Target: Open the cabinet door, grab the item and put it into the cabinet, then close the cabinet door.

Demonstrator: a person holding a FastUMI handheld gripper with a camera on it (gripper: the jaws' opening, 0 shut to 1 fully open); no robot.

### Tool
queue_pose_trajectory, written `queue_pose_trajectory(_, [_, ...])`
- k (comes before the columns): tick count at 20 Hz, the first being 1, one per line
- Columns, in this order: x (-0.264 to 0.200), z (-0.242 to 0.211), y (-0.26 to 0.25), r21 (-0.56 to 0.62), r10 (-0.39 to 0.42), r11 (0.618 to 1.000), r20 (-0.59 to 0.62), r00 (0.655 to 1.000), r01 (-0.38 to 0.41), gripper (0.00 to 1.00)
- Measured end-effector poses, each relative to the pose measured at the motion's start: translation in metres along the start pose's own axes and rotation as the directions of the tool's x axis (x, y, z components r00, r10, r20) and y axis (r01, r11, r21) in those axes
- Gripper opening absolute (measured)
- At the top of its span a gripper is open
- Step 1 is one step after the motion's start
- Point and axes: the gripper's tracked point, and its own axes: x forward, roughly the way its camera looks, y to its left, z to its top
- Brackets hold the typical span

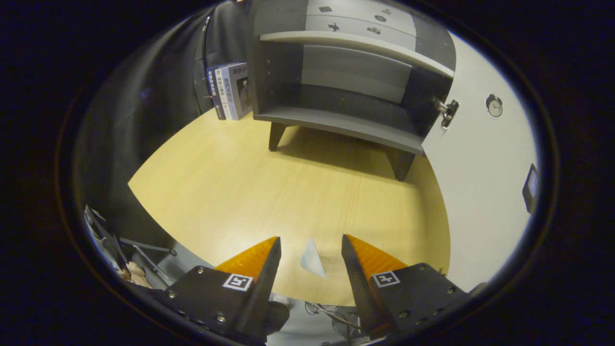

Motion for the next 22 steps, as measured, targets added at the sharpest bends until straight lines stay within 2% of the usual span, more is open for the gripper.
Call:
queue_pose_trajectory(5, [0.017, -0.02, -0.003, 0.006, -0.001, 1.0, -0.064, 0.998, 0.001, 0.75])
queue_pose_trajectory(6, [0.021, -0.027, -0.002, 0.007, -0.001, 1.0, -0.074, 0.997, 0.002, 0.67])
queue_pose_trajectory(9, [0.026, -0.032, -0.003, 0.01, 0.001, 1.0, -0.089, 0.996, 0.0, 0.65])
queue_pose_trajectory(12, [0.029, -0.036, -0.002, 0.033, 0.017, 0.999, -0.103, 0.995, -0.013, 0.45])
queue_pose_trajectory(14, [0.032, -0.039, 0.001, 0.025, 0.029, 0.999, -0.115, 0.993, -0.027, 0.45])
queue_pose_trajectory(15, [0.042, -0.04, -0.004, 0.025, -0.001, 1.0, -0.1, 0.995, 0.004, 0.45])
queue_pose_trajectory(16, [0.035, -0.036, -0.008, 0.022, -0.005, 1.0, -0.11, 0.994, 0.008, 0.19])
queue_pose_trajectory(18, [0.033, -0.035, -0.005, 0.007, -0.013, 1.0, -0.104, 0.994, 0.014, 0.19])
queue_pose_trajectory(19, [0.026, -0.033, -0.009, 0.003, -0.05, 0.999, -0.097, 0.994, 0.051, 0.19])
queue_pose_trajectory(20, [0.027, -0.033, -0.011, -0.005, -0.059, 0.998, -0.103, 0.993, 0.059, 0.09])
queue_pose_trajectory(22, [0.028, -0.034, -0.007, 0.008, -0.037, 0.999, -0.099, 0.994, 0.038, 0.09])
